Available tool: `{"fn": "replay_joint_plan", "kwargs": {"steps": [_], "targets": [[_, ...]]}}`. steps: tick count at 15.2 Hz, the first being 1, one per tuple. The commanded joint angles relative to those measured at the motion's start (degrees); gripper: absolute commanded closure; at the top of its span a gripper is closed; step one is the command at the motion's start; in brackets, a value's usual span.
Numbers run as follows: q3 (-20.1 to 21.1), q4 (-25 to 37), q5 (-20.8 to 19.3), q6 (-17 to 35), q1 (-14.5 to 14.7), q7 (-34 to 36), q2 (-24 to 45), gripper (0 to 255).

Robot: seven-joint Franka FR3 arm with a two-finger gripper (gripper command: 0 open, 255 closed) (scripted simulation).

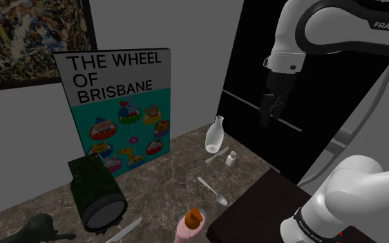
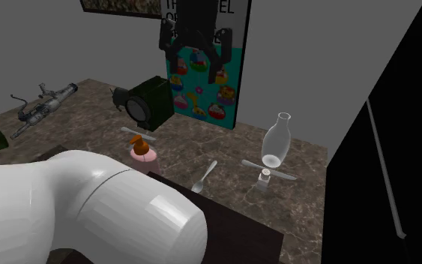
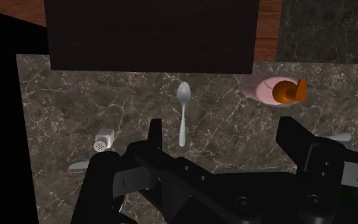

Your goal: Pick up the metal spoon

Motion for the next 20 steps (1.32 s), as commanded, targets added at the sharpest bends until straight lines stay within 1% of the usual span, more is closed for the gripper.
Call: {"fn": "replay_joint_plan", "kwargs": {"steps": [1,6,11,15,20], "targets": [[0.0,0.0,0.0,0.0,0.0,0.0,0.0,0],[0.38,-8.04,0.99,10.46,0.05,-0.63,2.18,0],[0.88,-14.28,2.2,21.75,0.18,-1.42,6.99,0],[1.3,-17.78,3.35,31.4,0.4,-2.22,12.95,0],[1.73,-20.02,5.07,43.92,0.84,-3.55,23.01,0]]}}
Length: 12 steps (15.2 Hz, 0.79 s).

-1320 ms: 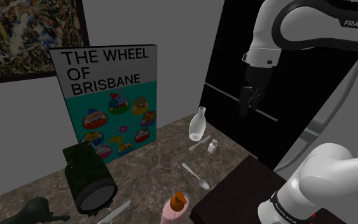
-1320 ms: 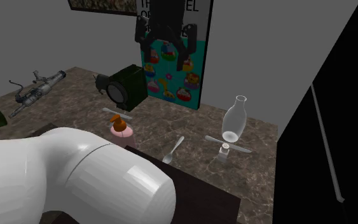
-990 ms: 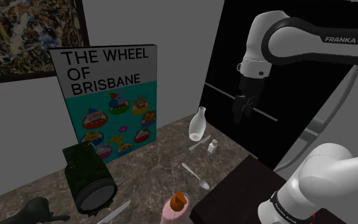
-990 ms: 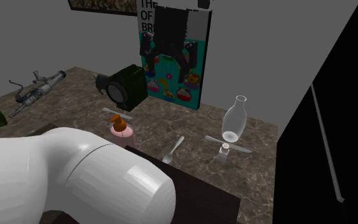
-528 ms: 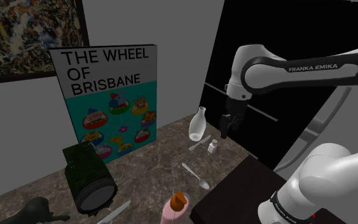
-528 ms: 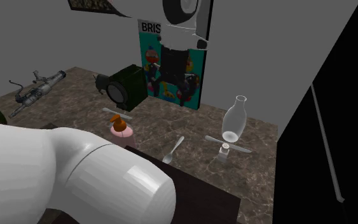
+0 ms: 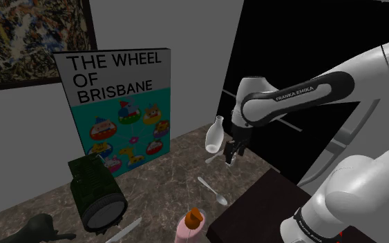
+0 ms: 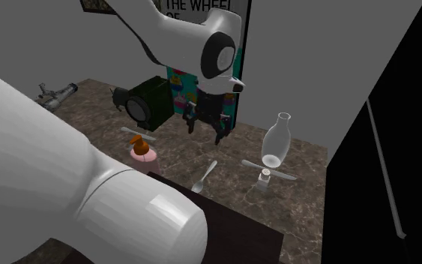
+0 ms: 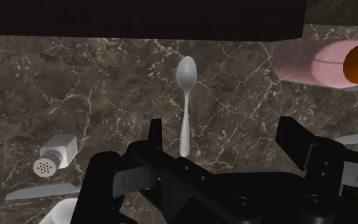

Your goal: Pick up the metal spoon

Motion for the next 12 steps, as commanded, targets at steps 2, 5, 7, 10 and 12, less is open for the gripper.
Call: {"fn": "replay_joint_plan", "kwargs": {"steps": [2,5,7,10,12], "targets": [[0.34,-0.99,1.4,8.22,0.49,-0.89,6.91,0],[0.46,-0.46,2.84,15.46,0.9,-2.15,14.56,0],[0.55,0.43,3.99,20.01,1.18,-3.19,19.92,0],[0.86,2.51,6.03,26.25,1.46,-5.06,28.14,0],[1.25,4.37,7.49,29.97,1.44,-6.45,33.64,0]]}}
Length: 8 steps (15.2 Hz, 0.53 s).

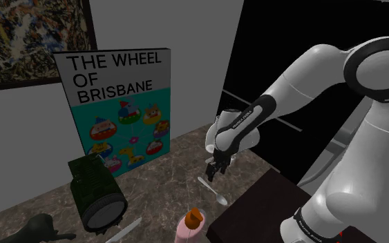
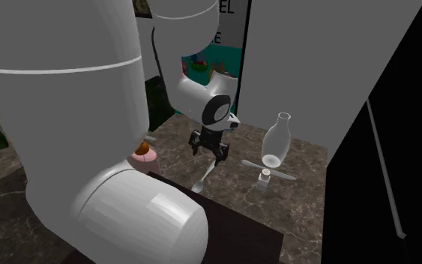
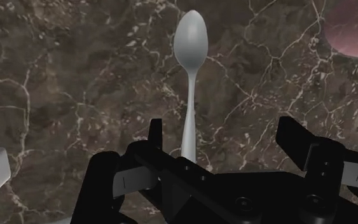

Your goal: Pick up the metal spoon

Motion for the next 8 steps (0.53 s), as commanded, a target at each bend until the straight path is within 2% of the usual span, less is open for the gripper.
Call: {"fn": "replay_joint_plan", "kwargs": {"steps": [1,3,8], "targets": [[0.27,1.61,1.48,4.08,-0.41,-1.97,5.62,0],[0.93,3.97,2.67,7.25,-0.78,-3.25,11.07,0],[1.6,5.55,3.48,10.58,-1.31,-4.43,15.95,0]]}}
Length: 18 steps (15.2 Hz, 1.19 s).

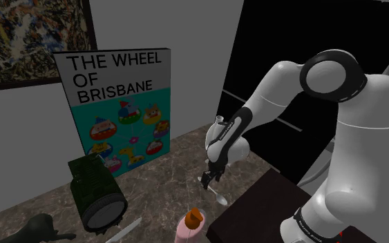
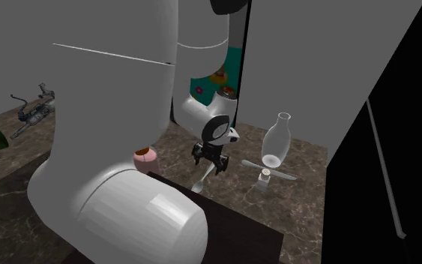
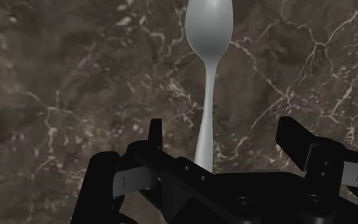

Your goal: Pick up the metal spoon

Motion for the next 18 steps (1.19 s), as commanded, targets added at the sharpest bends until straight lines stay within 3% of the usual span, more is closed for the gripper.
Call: {"fn": "replay_joint_plan", "kwargs": {"steps": [1,5,6,15,18], "targets": [[0.18,0.84,0.23,1.32,-0.24,-0.51,2.13,0],[0.51,1.73,0.54,3.04,-0.55,-1.1,4.73,0],[0.56,1.69,0.58,3.16,-0.56,-1.12,4.81,255],[0.5,1.73,0.55,3.03,-0.53,-1.11,4.73,255],[0.11,0.7,0.21,1.03,-0.16,-0.44,1.7,255]]}}
